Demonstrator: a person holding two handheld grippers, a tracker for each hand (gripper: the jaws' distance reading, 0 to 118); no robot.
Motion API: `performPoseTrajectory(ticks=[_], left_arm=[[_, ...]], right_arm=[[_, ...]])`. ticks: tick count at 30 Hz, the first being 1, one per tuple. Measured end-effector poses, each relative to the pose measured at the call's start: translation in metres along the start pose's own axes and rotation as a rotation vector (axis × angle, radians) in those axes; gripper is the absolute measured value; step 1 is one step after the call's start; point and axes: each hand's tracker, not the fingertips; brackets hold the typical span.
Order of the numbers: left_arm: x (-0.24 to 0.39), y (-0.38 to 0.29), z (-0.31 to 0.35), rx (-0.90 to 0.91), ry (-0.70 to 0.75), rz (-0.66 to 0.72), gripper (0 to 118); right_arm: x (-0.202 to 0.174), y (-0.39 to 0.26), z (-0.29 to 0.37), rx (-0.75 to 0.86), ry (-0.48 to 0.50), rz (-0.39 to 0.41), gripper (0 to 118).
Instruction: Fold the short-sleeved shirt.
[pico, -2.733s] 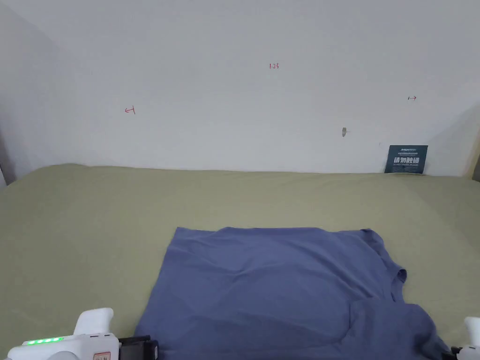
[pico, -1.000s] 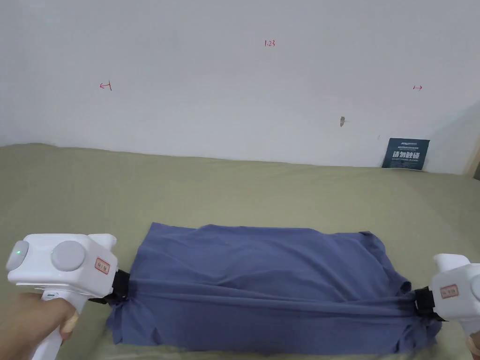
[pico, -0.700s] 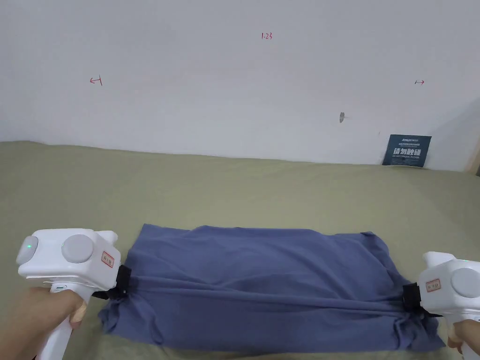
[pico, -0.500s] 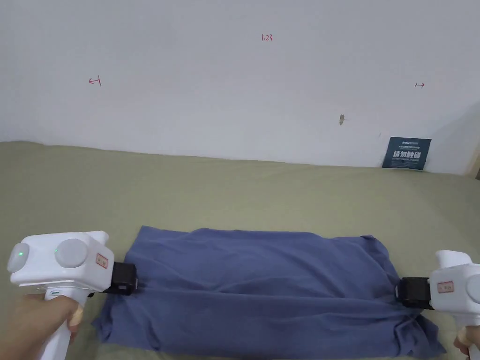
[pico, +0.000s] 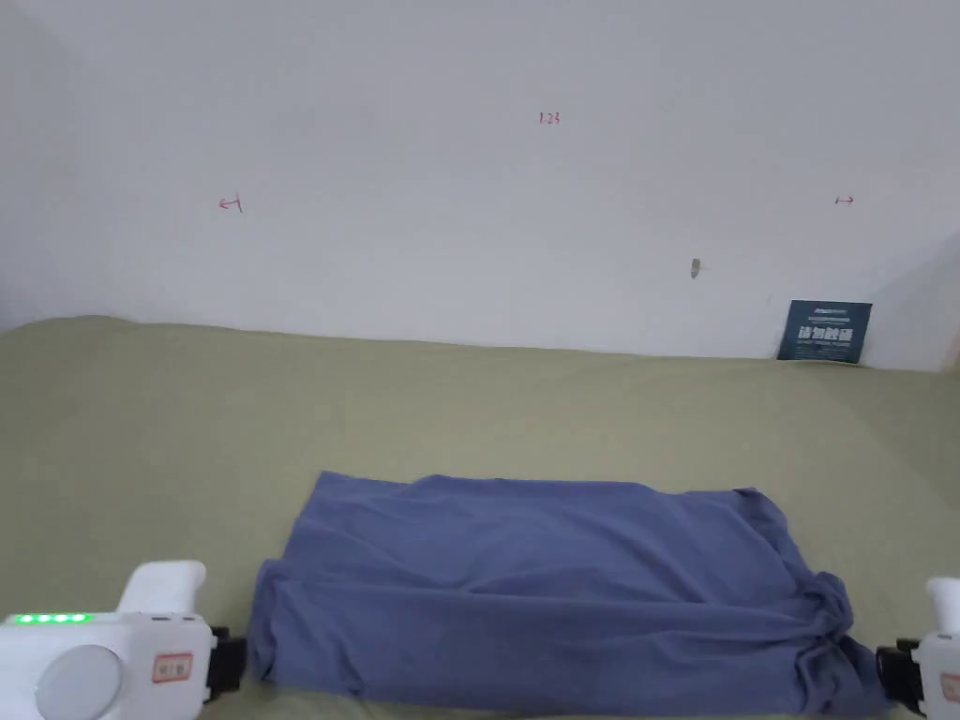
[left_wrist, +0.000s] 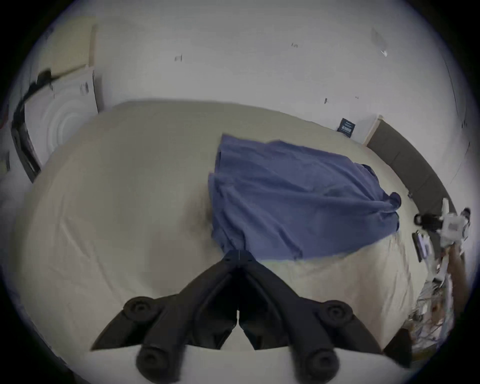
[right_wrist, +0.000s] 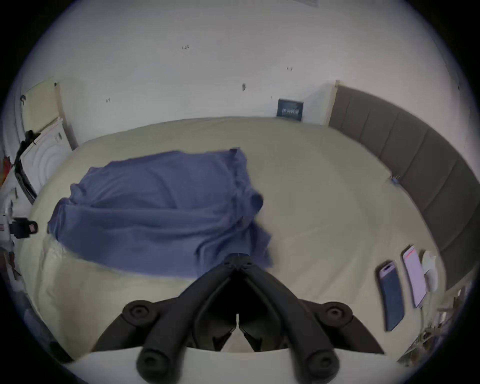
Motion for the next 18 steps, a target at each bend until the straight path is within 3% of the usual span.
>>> performPoseTrajectory(ticks=[5,6,8,9,12,18], left_arm=[[-0.012,-0.011,-0.012,-0.012,0.027,0.053,1],[-0.014,-0.007,-0.014,-0.013,0.02,0.073,10],[-0.018,0.002,-0.015,0.008,0.012,0.106,76],[-0.02,0.006,-0.019,0.014,-0.007,0.128,89],[-0.023,0.019,-0.033,0.039,-0.046,0.154,89],[-0.017,0.036,-0.085,-0.075,0.029,0.119,87]], right_arm=[[-0.006,-0.019,-0.003,-0.044,0.018,-0.013,0],[-0.007,-0.019,-0.002,-0.044,0.018,-0.006,0],[-0.004,-0.018,-0.002,-0.046,0.018,0.007,0],[-0.004,-0.018,-0.002,-0.044,0.016,0.011,0],[0.0,-0.019,0.001,-0.038,0.007,0.018,0],[0.009,-0.02,0.002,-0.034,-0.002,0.019,0]])
